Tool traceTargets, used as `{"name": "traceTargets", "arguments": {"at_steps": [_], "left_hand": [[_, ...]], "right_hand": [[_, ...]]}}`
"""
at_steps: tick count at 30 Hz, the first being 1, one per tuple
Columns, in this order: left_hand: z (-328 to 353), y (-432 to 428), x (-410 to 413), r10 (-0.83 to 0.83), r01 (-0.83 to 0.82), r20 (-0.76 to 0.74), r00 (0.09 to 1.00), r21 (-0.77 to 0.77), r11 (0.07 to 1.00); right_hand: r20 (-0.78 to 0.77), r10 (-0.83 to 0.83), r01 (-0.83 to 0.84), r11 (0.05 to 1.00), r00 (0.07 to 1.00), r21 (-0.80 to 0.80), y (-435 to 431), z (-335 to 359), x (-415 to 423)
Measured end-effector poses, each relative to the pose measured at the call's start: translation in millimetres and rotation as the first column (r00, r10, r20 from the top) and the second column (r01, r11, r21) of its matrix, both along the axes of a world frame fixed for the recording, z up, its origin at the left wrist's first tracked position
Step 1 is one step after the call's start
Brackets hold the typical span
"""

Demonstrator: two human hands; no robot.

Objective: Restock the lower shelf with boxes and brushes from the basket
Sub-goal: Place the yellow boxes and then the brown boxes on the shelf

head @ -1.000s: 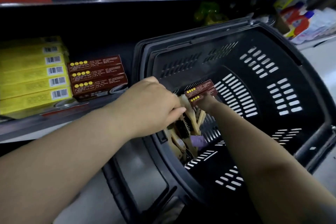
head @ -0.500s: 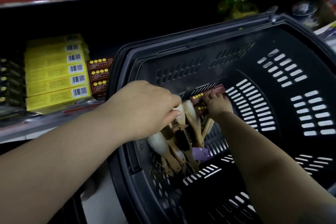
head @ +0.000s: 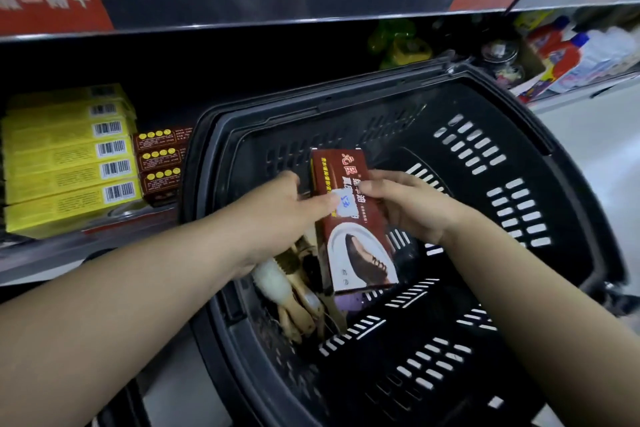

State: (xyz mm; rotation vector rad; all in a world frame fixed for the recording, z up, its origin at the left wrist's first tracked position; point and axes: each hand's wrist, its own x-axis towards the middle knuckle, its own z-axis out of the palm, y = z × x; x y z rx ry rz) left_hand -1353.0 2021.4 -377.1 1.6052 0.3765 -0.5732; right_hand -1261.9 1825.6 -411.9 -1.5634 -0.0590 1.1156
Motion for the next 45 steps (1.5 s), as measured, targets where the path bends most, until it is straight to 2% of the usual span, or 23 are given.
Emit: {"name": "traceTargets", "arguments": {"at_steps": [2,4,5,7,8,9,11,12,13,18,21,23,26,28,32,34,36,40,42,45], "left_hand": [[-4.4,-0.5,-3.3,0.09,-0.096,-0.057,0.994,-0.112,0.989],[-6.4,1.8,-4.0,0.147,-0.155,-0.072,0.987,-0.128,0.98],[-6.3,3.0,-3.4,0.157,-0.164,-0.066,0.985,-0.125,0.978],[-5.0,6.8,-2.8,0.126,-0.128,-0.024,0.992,-0.119,0.985],[-2.1,8.9,-3.2,0.096,-0.095,0.003,0.995,-0.122,0.988],[1.7,11.5,-2.9,0.073,-0.068,0.032,0.997,-0.133,0.989],[9.9,18.3,-0.5,0.075,-0.059,0.086,0.994,-0.171,0.983],[12.9,21.8,1.6,0.099,-0.077,0.109,0.989,-0.188,0.979],[15.0,25.1,3.5,0.127,-0.101,0.132,0.983,-0.192,0.976],[11.5,30.7,2.7,0.165,-0.152,0.184,0.969,-0.081,0.985],[7.7,31.2,-0.2,0.159,-0.156,0.203,0.966,-0.028,0.987],[7.6,31.6,-0.9,0.166,-0.167,0.213,0.963,-0.017,0.986],[7.8,32.7,-2.0,0.181,-0.181,0.19,0.965,-0.017,0.983],[8.3,34.5,-1.9,0.187,-0.184,0.148,0.971,-0.035,0.982],[9.2,36.5,-2.9,0.181,-0.177,0.144,0.973,-0.04,0.983],[10.7,35.3,-3.7,0.168,-0.165,0.165,0.972,-0.032,0.986],[13.0,33.7,-4.3,0.161,-0.161,0.182,0.97,-0.018,0.987],[14.9,34.2,-4.1,0.195,-0.196,0.205,0.959,-0.014,0.98],[15.4,34.9,-4.1,0.233,-0.235,0.218,0.948,-0.014,0.972],[18.5,37.7,-5.5,0.287,-0.297,0.237,0.928,0.003,0.955]], "right_hand": [[-0.026,0.001,0.0,0.998,1.0,0.055,11.9,0.5,-6.9],[-0.024,-0.059,0.061,0.996,0.998,0.058,21.1,-6.7,-5.4],[0.009,-0.112,0.112,0.994,0.994,0.012,23.6,-14.8,-1.1],[0.177,-0.143,0.18,0.96,0.974,-0.214,23.6,-39.9,14.1],[0.286,-0.069,0.176,0.913,0.956,-0.367,19.6,-57.2,23.6],[0.355,0.075,0.133,0.841,0.932,-0.525,13.8,-75.4,32.4],[0.32,0.344,0.007,0.67,0.883,-0.742,3.9,-107.5,43.0],[0.285,0.412,-0.027,0.606,0.866,-0.795,0.8,-121.4,44.7],[0.275,0.448,-0.031,0.565,0.85,-0.825,-0.6,-132.9,43.7],[0.279,0.603,-0.056,0.476,0.748,-0.878,6.3,-179.9,32.6],[0.306,0.621,0.016,0.426,0.722,-0.905,12.0,-192.8,33.3],[0.282,0.655,0.043,0.355,0.702,-0.934,12.6,-195.9,37.6],[0.273,0.765,0.148,0.231,0.583,-0.962,11.7,-202.8,41.1],[0.277,0.813,0.191,0.206,0.513,-0.96,13.1,-209.0,40.3],[0.283,0.824,0.176,0.225,0.491,-0.958,12.1,-212.5,37.1],[0.31,0.776,0.166,0.262,0.549,-0.951,2.4,-202.0,43.0],[0.363,0.639,0.159,0.355,0.678,-0.921,-12.7,-181.5,51.8],[0.435,0.262,0.18,0.645,0.862,-0.743,-33.7,-114.8,56.5],[0.427,0.105,0.204,0.76,0.898,-0.617,-29.8,-76.6,47.1],[0.369,-0.118,0.287,0.847,0.922,-0.448,-9.8,-19.3,20.1]]}}
